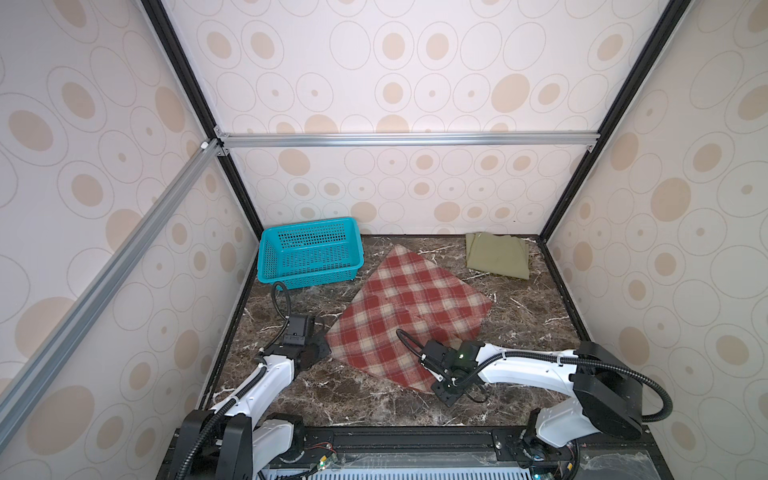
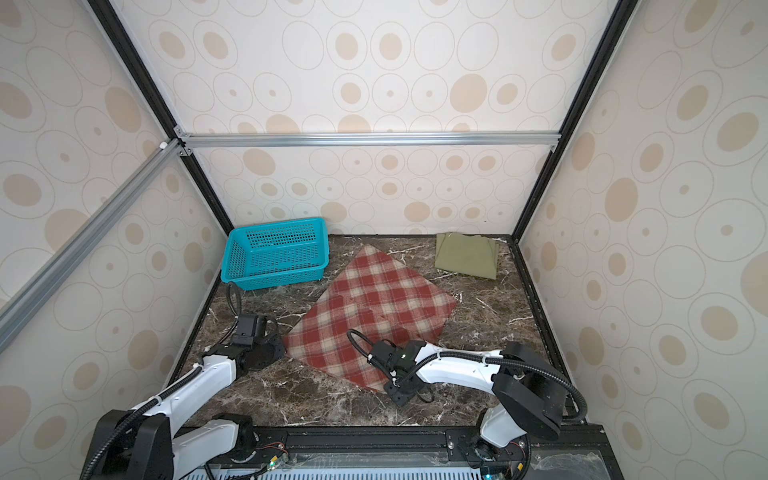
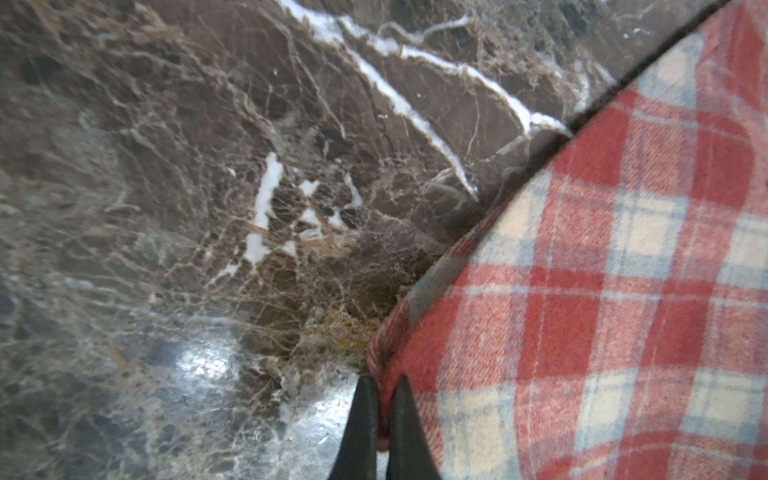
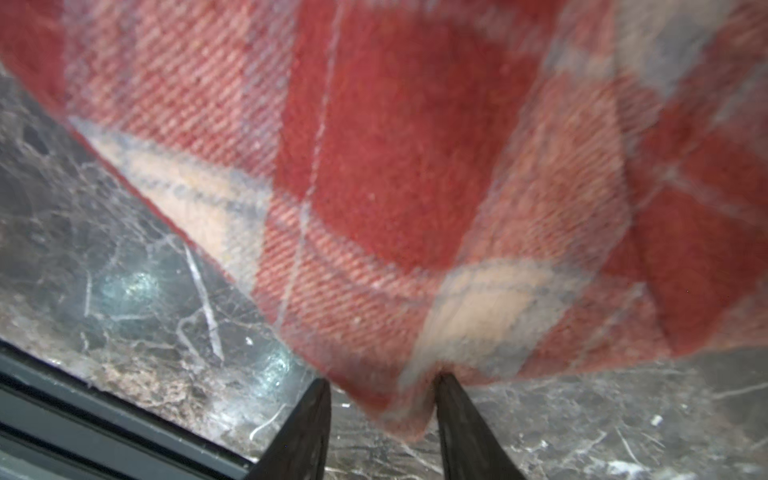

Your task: Fold and stack the skirts

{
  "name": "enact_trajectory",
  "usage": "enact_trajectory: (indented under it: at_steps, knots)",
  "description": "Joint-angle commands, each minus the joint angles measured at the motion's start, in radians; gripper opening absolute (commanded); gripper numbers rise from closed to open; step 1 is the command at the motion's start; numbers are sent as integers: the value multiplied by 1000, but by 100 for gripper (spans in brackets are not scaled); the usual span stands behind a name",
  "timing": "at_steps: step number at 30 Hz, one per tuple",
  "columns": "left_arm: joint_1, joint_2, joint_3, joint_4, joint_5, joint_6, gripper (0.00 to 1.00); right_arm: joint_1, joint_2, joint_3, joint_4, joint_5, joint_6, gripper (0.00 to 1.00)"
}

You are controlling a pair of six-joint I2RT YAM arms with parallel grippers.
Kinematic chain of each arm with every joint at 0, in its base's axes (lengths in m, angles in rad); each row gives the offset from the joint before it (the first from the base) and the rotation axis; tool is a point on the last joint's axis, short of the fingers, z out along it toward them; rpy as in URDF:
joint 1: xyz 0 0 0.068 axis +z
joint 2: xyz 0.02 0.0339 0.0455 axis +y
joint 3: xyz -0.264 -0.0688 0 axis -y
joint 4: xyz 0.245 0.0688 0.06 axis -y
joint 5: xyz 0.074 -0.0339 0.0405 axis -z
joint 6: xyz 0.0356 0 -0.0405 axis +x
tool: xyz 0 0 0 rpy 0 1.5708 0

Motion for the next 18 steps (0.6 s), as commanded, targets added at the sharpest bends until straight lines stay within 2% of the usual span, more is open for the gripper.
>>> enact_trajectory:
  at_steps: [1,7,10,13,18]
  knots:
    - [19,3,33,-17,-25,19,0,21,26,-1,-35,31,1,40]
    - [24,-1,35,-17,-24,16,0,61,75,29,-63,55,6,24]
    - [26,-5,43,-14,-20,12,0,67,89,28,-58,38,10,10]
    - [31,-10,59,-26,-28,11,0,69,56,31,-60,-1,9,4]
    - [54,-42,117,-58,-31,4,0,69,-70,92,-115,-33,-7,0]
